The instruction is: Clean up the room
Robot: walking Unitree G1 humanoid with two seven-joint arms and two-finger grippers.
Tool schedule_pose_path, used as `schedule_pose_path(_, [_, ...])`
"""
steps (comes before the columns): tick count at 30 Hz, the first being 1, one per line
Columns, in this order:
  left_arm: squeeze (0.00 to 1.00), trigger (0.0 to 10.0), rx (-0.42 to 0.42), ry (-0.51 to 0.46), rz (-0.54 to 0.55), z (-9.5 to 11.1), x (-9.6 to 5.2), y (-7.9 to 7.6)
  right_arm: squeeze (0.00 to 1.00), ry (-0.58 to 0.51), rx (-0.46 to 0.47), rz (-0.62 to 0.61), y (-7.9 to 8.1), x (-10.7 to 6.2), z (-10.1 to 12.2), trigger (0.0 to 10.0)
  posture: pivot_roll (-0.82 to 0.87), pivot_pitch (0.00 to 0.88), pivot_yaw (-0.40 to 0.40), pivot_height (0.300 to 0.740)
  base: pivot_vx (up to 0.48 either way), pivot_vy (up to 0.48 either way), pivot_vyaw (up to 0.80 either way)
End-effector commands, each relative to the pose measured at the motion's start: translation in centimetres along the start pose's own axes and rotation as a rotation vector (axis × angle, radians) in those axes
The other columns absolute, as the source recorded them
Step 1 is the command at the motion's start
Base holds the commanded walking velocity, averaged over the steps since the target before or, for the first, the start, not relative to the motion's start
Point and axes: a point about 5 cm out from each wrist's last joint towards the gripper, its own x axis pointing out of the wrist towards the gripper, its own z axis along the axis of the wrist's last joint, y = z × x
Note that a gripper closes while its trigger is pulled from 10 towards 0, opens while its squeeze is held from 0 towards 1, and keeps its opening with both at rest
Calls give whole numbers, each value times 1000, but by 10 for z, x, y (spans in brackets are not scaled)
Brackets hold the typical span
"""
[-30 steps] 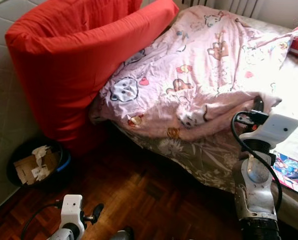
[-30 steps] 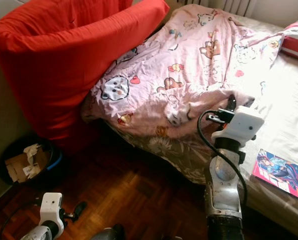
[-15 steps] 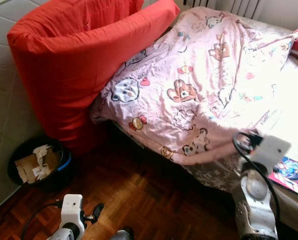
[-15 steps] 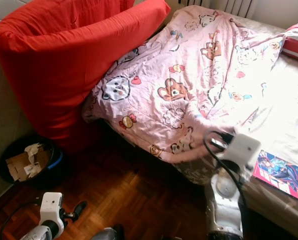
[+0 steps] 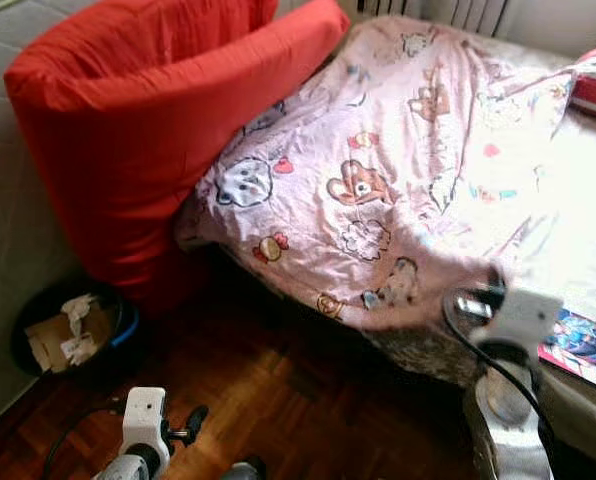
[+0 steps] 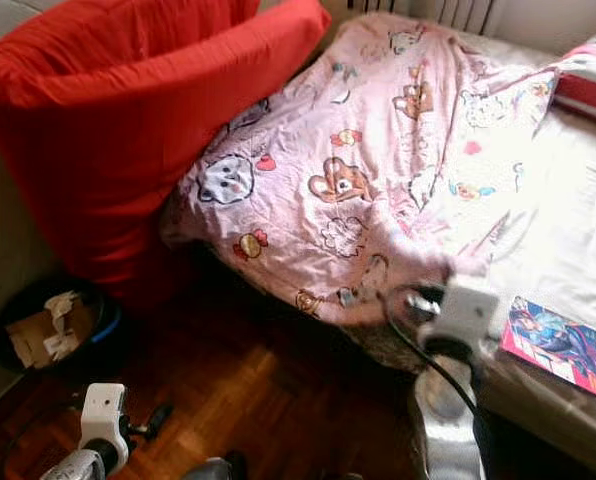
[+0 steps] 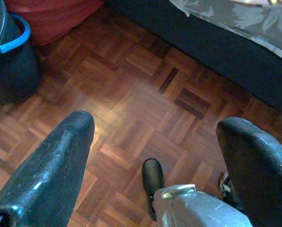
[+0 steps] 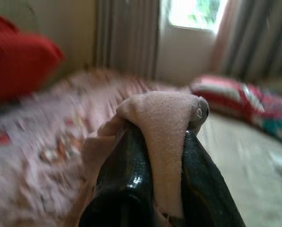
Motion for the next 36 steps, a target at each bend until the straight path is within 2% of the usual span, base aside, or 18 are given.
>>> schedule_pose_path(1, [0, 10000, 1, 49, -3, -10, -5, 2, 0, -90, -38, 16, 2, -3, 15, 10000, 118, 189, 18, 740, 0, 0, 0])
schedule_pose_path(5, [0, 10000, 1, 49, -4, -10, -5, 1, 0, -142, -62, 35, 5, -6, 24, 10000, 117, 189, 15, 740, 0, 0, 0])
schedule_pose_path(8, [0, 10000, 0, 49, -4, -10, -4, 1, 0, -65, -53, 10, 1, -13, 11, 10000, 114, 189, 10, 740, 0, 0, 0])
schedule_pose_path(9, [0, 10000, -1, 49, -5, -10, -4, 0, 0, 144, 16, -117, -12, -19, -18, 10000, 117, 189, 10, 740, 0, 0, 0])
schedule_pose_path(10, [0, 10000, -2, 48, -5, -10, -4, 0, 0, 276, 56, -196, -20, -25, -37, 10000, 117, 189, 10, 740, 0, 0, 0])
schedule_pose_path(11, [0, 10000, -2, 48, -5, -10, -4, 0, 0, 276, 56, -196, -20, -25, -37, 10000, 117, 189, 10, 740, 0, 0, 0])
schedule_pose_path(12, [0, 10000, -3, 48, -4, -10, -4, 0, 0, 367, 105, -279, -30, -32, -52, 10000, 117, 188, 8, 740, 0, 0, 0])
schedule_pose_path(13, [0, 10000, -4, 48, -3, -10, -4, 0, 0, 475, 107, -346, -42, -41, -72, 10000, 118, 188, 8, 740, 0, 0, 0])
schedule_pose_path(14, [0, 10000, -3, 48, -3, -10, -4, 0, 0, 525, 110, -355, -46, -46, -82, 10000, 120, 187, 8, 740, 0, 0, 0])
schedule_pose_path(17, [0, 10000, -3, 48, -2, -10, -4, 0, 0, 599, 94, -339, -49, -54, -98, 10000, 120, 188, 8, 740, 0, 0, 0])
schedule_pose_path(20, [0, 10000, -2, 48, -3, -10, -4, 0, 0, 660, 87, -266, -44, -60, -109, 10000, 116, 189, 8, 740, 0, 0, 0])
schedule_pose_path(23, [0, 10000, 5, 51, -12, -10, -4, 0, 0, 813, 33, -215, -42, -80, -134, 10000, 116, 189, 8, 740, 0, 0, 0])
schedule_pose_path(25, [0, 10000, 20, 53, -19, -9, -4, 0, 0, 863, 13, -192, -41, -86, -142, 10000, 117, 188, 10, 740, 0, 0, 0])
schedule_pose_path(28, [0, 10000, 43, 56, -31, -9, -4, -1, 0, 935, 40, -157, -38, -94, -152, 10000, 122, 186, 11, 740, 0, 0, 0])
schedule_pose_path(30, [0, 10000, 43, 55, -30, -9, -4, -1, 0, 925, 71, -115, -32, -95, -153, 10000, 123, 187, 10, 740, 0, 0, 0])
schedule_pose_path(32, [0, 10000, 37, 54, -26, -9, -4, 0, 0, 860, -65, 57, -22, -93, -148, 10000, 117, 188, 8, 740, 0, 0, 0])
schedule_pose_path(33, [0, 10000, 36, 54, -25, -9, -4, 0, 0, 853, -197, 158, -19, -98, -149, 10000, 112, 187, 6, 740, 0, 0, 0])
schedule_pose_path(36, [0, 10000, 36, 54, -27, -9, -3, -1, 0, 842, -207, 2, -35, -97, -149, 10000, 121, 187, 7, 740, 0, 0, 0])
